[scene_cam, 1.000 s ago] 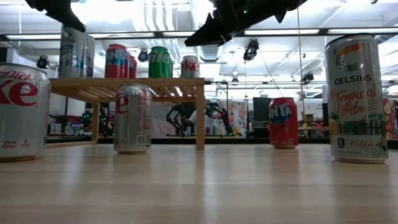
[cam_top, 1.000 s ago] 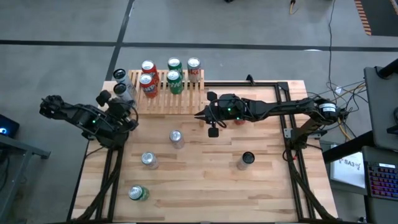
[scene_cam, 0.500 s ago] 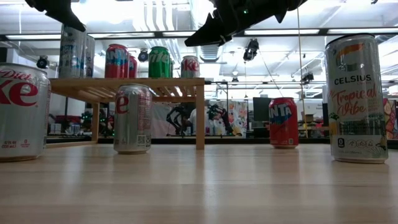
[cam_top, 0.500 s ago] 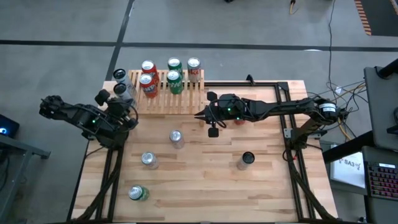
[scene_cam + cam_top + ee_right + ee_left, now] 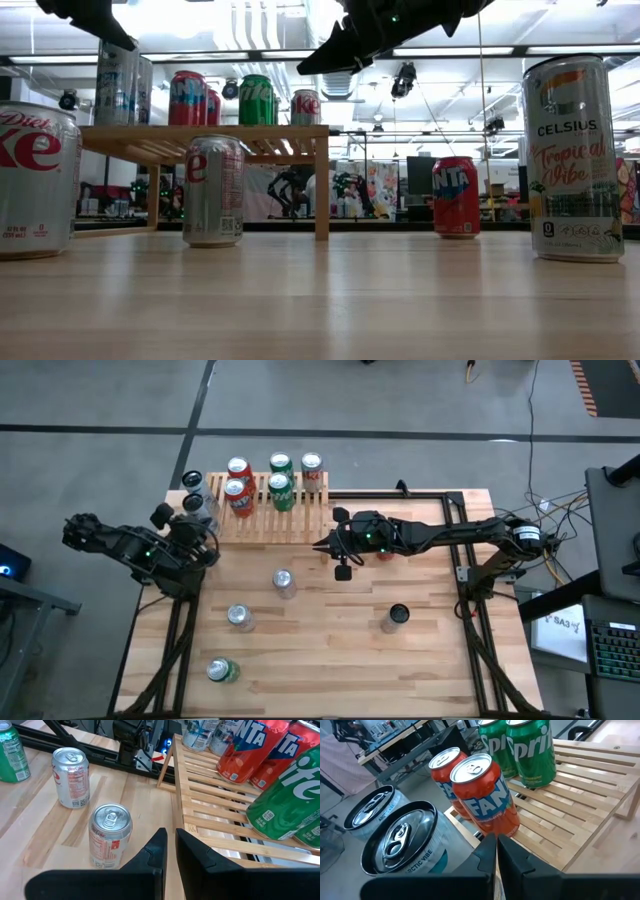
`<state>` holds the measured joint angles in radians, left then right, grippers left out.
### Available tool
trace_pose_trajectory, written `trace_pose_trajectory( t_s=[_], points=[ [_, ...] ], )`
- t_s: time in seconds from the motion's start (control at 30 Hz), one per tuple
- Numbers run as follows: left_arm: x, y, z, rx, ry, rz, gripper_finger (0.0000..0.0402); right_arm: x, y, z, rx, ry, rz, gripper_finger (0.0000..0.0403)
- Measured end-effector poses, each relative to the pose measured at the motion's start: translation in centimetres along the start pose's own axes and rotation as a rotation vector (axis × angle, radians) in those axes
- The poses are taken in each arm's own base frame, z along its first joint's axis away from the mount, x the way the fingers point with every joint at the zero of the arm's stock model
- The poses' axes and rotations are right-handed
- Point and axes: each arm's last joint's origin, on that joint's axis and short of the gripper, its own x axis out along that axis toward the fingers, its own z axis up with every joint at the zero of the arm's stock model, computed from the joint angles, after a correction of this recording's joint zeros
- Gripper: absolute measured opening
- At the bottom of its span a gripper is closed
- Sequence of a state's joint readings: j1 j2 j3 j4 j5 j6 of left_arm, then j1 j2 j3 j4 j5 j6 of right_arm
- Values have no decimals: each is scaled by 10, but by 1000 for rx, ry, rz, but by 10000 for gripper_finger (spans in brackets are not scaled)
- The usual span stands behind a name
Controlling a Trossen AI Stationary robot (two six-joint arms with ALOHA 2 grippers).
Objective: Place canned beverage on shelf
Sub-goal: Put the top white/blue soda can on the shelf aligned with the other white/blue soda can
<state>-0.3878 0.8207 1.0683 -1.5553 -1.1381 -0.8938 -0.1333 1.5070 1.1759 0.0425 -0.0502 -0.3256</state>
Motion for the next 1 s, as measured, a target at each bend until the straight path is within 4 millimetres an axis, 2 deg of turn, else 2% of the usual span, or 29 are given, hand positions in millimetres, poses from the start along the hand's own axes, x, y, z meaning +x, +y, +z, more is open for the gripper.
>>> trace_pose_trajectory(
  t_s=[1.0],
  points=[
    [3, 3, 0, -27, 15, 43, 0, 0, 1, -2, -6, 6, 2, 27]
  ],
)
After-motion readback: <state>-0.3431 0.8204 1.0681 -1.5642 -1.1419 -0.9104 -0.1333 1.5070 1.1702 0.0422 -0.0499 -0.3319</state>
